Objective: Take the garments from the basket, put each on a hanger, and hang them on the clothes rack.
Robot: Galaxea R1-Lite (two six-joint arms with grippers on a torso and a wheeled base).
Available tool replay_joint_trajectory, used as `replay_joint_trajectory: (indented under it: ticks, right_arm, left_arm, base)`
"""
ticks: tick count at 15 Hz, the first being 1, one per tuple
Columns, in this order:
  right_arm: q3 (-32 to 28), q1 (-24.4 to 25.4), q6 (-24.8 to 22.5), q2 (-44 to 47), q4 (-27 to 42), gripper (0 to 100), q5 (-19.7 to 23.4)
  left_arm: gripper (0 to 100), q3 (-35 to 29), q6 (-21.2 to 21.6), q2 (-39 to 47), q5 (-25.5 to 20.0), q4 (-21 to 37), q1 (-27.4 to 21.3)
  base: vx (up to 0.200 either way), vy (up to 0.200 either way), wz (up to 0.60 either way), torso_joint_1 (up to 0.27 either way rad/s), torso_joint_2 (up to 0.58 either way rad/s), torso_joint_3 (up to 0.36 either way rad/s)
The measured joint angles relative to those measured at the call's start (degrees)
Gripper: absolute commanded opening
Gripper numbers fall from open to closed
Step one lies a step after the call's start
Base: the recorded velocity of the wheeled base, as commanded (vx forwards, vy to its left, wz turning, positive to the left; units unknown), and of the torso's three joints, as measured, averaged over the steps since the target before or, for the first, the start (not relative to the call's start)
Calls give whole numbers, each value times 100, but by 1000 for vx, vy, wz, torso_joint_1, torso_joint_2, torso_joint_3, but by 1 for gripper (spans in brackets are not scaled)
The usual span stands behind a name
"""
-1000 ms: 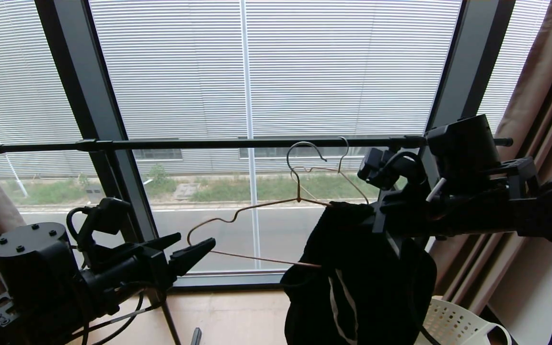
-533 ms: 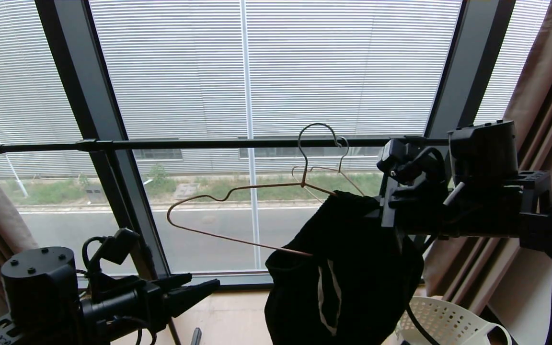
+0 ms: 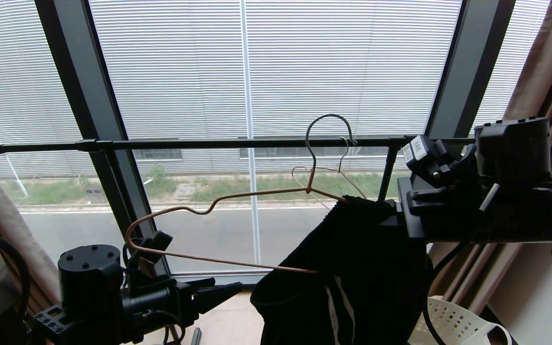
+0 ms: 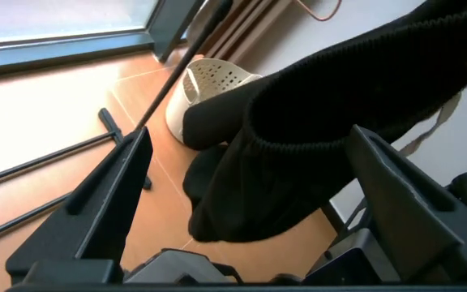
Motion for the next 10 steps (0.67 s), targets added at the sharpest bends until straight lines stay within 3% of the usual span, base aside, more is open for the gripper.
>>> replay_joint_trajectory:
  ticks: [5,10]
  right_arm:
    - [105,49,-2,-276,0,0,95]
    - [187,173,-27,-396,5,0,117]
  left_arm:
    - [100,-101,-29,395,28,-233,-549]
    - [100,-239,-27,566,30,-233,-696]
  base:
    - [0,0,0,0,0,0]
    - [0,0,0,0,0,0]
